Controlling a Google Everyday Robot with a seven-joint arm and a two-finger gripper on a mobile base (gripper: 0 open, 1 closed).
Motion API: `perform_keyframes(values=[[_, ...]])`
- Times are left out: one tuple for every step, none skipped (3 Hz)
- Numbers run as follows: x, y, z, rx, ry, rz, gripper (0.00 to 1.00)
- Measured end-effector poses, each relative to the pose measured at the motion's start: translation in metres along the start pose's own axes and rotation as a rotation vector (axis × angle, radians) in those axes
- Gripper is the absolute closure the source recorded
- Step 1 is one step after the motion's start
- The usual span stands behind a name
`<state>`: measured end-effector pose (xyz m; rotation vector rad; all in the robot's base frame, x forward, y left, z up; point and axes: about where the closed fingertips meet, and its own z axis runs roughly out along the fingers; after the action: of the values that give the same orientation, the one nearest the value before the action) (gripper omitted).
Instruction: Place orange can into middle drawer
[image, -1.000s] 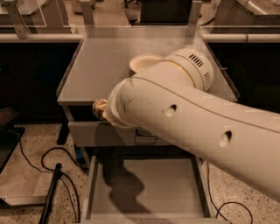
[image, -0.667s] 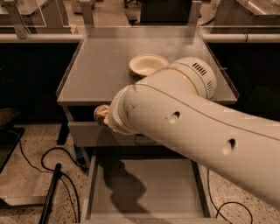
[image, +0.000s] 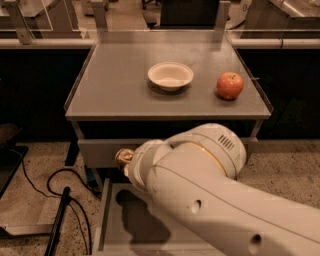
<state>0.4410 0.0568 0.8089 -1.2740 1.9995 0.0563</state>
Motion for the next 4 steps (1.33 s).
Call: perform_keyframes(values=[[0.023,0.015,0.016,-0.007,-0.020,0.059,1.00],[0.023,0.015,0.016,-0.007,-0.020,0.059,1.00],[0.037,0.018,0.025,-0.017,-0.026,0.101,1.00],[0.065,0.021,0.038,-0.026,-0.044,0.188,1.00]])
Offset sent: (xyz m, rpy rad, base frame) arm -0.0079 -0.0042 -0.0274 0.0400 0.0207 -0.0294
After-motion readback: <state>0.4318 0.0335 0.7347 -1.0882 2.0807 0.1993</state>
